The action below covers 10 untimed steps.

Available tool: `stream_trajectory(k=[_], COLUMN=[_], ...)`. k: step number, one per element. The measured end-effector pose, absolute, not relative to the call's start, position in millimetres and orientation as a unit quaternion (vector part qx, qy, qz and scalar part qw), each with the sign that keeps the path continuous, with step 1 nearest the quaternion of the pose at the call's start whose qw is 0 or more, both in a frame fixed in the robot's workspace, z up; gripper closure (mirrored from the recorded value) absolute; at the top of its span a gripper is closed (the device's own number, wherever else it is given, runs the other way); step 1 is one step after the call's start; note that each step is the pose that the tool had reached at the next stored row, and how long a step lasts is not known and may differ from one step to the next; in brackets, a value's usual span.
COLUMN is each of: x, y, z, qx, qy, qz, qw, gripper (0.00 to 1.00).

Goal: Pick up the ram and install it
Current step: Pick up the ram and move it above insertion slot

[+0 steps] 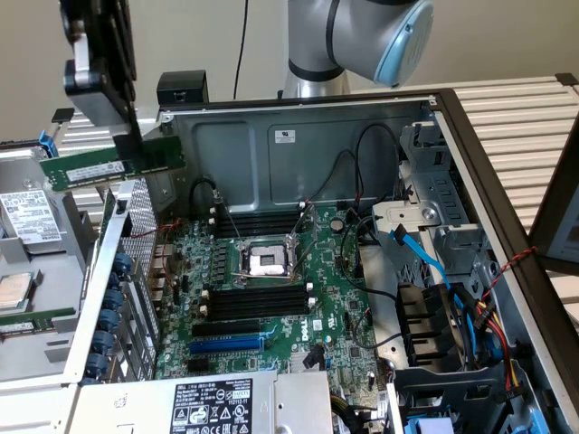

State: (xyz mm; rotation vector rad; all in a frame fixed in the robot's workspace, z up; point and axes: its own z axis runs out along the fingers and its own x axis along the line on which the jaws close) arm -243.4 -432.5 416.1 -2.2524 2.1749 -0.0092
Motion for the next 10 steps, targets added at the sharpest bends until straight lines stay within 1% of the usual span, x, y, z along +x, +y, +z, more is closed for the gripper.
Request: stream_trajectory(k=[10], x=[-198.0], y=[-432.5], z=[410.6], qx=[-0.719], qy=[0.695], qz=[-0.008], qw=[0.010], gripper=[0.88])
